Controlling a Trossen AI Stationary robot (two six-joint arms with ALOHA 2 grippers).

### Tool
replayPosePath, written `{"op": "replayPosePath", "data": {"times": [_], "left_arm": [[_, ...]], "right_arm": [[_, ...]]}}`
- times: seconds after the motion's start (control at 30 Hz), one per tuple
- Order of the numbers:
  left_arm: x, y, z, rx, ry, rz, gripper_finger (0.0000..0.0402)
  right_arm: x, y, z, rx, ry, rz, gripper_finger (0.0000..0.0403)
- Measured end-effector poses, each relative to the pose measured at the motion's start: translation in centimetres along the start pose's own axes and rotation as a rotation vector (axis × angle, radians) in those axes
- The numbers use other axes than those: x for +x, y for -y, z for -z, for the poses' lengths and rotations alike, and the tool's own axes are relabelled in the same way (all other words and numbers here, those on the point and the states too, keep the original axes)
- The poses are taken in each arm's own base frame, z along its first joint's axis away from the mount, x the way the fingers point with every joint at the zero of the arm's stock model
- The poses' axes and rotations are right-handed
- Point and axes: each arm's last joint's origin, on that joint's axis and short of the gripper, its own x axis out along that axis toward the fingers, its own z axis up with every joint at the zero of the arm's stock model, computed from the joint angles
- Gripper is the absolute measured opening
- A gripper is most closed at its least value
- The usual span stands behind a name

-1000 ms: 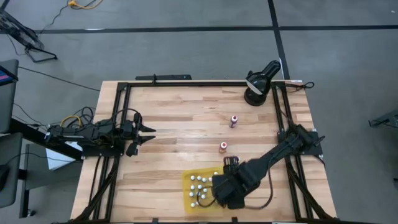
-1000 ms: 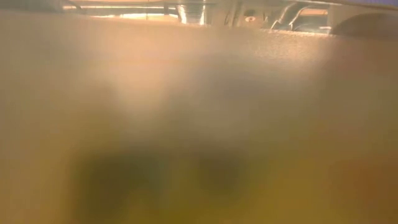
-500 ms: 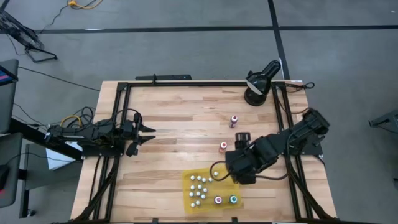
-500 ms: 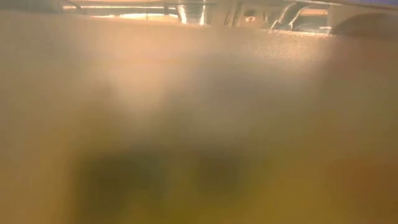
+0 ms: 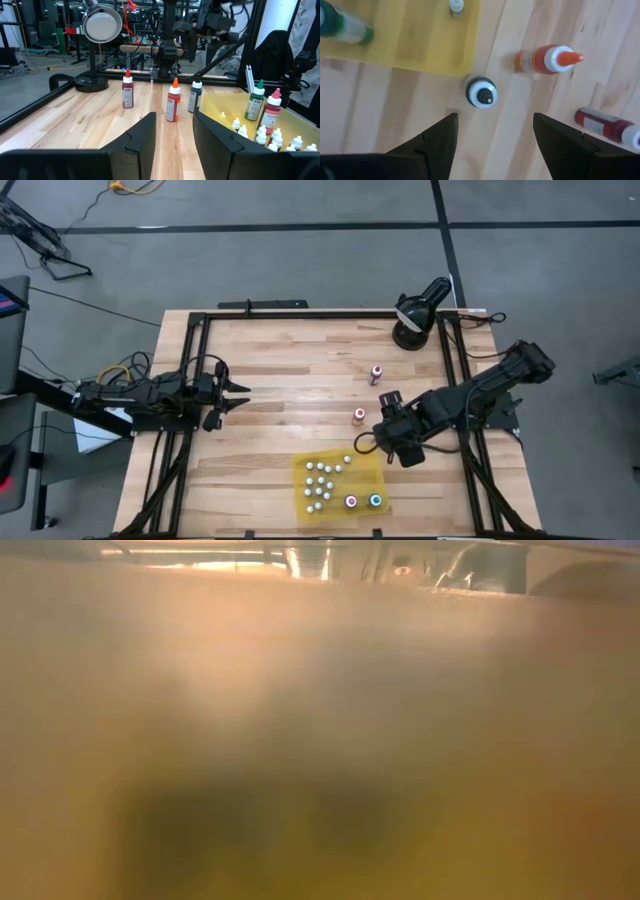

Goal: Pick & Place food coloring
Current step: Put the big black food coloring bottle in the yellow bin

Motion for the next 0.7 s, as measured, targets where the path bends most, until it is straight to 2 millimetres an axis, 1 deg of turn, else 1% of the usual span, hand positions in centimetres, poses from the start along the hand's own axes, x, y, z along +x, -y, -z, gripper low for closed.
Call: {"op": "replayPosePath", "data": {"times": [0.07,0.13,0.3,0.4,0.7], "left_arm": [[0.0,0.0,0.0,0.0,0.0,0.0,0.0121],[0.0,0.0,0.0,0.0,0.0,0.0,0.0121],[0.0,0.0,0.0,0.0,0.0,0.0,0.0121],[0.0,0.0,0.0,0.0,0.0,0.0,0.0121],[0.0,0.0,0.0,0.0,0.0,0.0,0.0121]], "right_arm": [[0.8,0.1,0.2,-0.045,-0.018,0.002,0.0249],[1.6,0.4,-0.1,-0.074,-0.028,0.005,0.0249],[3.4,1.3,-0.7,-0.056,-0.077,0.006,0.0249],[4.4,1.3,-1.3,-0.049,-0.085,-0.031,0.0249],[5.4,1.0,-1.6,-0.073,-0.11,-0.054,0.0249]]}}
